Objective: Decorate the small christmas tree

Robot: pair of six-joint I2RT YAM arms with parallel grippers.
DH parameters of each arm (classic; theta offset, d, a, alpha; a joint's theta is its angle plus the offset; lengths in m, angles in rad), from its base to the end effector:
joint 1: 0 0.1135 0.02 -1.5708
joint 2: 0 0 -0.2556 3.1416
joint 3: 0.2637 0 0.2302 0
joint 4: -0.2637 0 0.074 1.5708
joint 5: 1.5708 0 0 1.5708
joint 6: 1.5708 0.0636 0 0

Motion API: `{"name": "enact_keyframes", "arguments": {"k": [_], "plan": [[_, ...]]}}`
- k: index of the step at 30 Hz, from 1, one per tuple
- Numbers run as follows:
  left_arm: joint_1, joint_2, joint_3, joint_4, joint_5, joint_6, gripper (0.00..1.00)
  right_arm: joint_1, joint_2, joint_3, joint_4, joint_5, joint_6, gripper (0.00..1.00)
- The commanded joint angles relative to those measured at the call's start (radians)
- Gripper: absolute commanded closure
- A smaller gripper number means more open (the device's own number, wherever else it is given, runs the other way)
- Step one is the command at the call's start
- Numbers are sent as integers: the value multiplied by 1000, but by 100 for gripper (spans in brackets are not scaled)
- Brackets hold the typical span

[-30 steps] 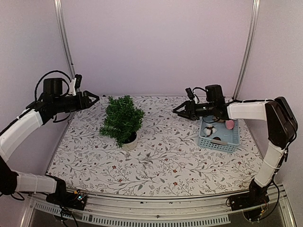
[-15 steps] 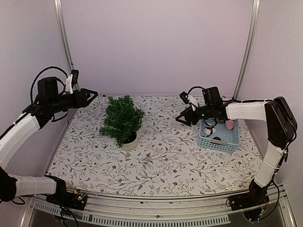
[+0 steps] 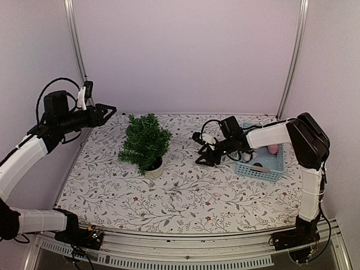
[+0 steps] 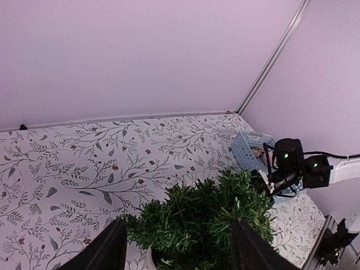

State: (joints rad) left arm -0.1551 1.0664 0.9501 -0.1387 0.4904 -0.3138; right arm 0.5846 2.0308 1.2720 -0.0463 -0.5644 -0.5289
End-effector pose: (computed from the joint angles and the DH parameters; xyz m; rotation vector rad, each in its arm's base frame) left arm 0.2424 -0.0682 0.3383 0.2078 1.8530 -0.7742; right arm 0.3353 0.2627 0.1411 -1.4472 1.8155 0.6942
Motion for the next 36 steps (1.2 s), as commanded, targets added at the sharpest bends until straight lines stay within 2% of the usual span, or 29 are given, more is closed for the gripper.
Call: {"name": "enact_keyframes", "arguments": {"k": [1, 6, 10, 22, 31, 36], "plan": [[5, -9, -14, 39, 10, 18, 36, 9, 58, 27, -11, -23, -61, 43], [5, -3, -16, 45, 19, 14, 36, 19, 87, 30, 22, -6, -67, 49], [5, -6, -22, 52, 19, 12, 36, 24, 102, 36, 37, 10, -72, 60], [5, -12, -40, 72, 26, 5, 36, 49, 157, 112, -1, 127, -60, 65], [5, -17, -55, 86, 34, 10, 37, 54, -19, -93, 96, 153, -101, 66], [5, -21, -59, 97, 48, 10, 37, 53, -79, -118, 132, 211, -126, 67]]}}
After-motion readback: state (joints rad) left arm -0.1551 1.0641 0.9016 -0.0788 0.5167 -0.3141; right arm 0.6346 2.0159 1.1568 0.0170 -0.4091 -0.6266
